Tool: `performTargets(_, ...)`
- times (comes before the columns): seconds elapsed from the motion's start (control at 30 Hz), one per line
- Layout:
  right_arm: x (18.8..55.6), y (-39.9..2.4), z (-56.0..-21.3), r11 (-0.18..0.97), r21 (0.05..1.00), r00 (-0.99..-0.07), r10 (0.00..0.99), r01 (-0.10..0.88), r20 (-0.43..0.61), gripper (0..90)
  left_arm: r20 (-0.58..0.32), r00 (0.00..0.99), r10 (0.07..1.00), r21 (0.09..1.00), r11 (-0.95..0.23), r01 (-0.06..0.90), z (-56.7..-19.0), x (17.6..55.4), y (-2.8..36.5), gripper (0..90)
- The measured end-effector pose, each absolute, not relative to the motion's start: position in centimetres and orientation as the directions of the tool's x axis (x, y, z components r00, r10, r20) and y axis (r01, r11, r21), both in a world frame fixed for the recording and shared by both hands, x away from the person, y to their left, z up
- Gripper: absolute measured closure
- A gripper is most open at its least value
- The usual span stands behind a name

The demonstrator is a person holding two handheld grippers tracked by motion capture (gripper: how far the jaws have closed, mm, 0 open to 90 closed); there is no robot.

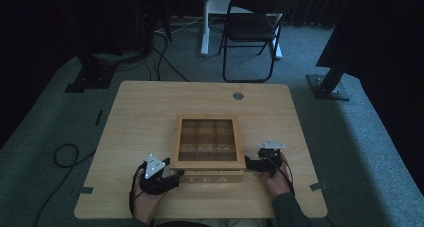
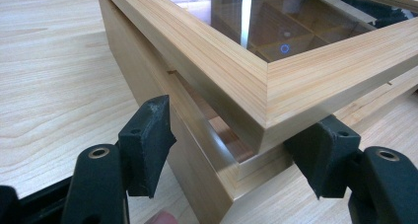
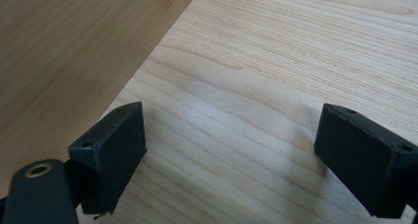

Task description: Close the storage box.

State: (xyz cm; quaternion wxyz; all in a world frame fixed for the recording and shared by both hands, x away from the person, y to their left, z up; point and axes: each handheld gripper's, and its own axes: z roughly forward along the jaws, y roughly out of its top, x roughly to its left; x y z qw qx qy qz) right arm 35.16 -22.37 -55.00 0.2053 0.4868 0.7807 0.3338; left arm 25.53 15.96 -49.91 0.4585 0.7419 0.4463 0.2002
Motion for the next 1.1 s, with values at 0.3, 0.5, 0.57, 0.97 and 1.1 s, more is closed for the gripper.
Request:
performTargets(0.3, 35.2, -22.4, -55.0, 0.303, 0.721, -0.442, 0.897, 0.623, 0.004, 11.7, -0.115, 0.525, 0.843, 0.861, -0.179, 0.476, -50.0, 25.2, 16.1, 35.3)
performTargets(0.5, 35.2, -22.4, -55.0, 0.303, 0.721, -0.442, 0.897, 0.623, 0.005, 11.7, -0.111, 0.534, 0.838, 0.864, -0.185, 0.469, -50.0, 24.8, 16.0, 35.3)
performTargets(0.57, 35.2, -22.4, -55.0, 0.303, 0.721, -0.442, 0.897, 0.623, 0.005, 11.7, -0.108, 0.537, 0.837, 0.864, -0.189, 0.468, -50.0, 24.6, 16.0, 35.4)
performTargets(0.97, 35.2, -22.4, -55.0, 0.303, 0.721, -0.442, 0.897, 0.623, 0.005, 11.7, -0.102, 0.546, 0.831, 0.86, -0.203, 0.468, -50.2, 24.0, 15.7, 35.4)
performTargets(1.1, 35.2, -22.4, -55.0, 0.303, 0.721, -0.442, 0.897, 0.623, 0.005, 11.7, -0.096, 0.544, 0.834, 0.858, -0.208, 0.47, -50.3, 23.9, 15.6, 35.2)
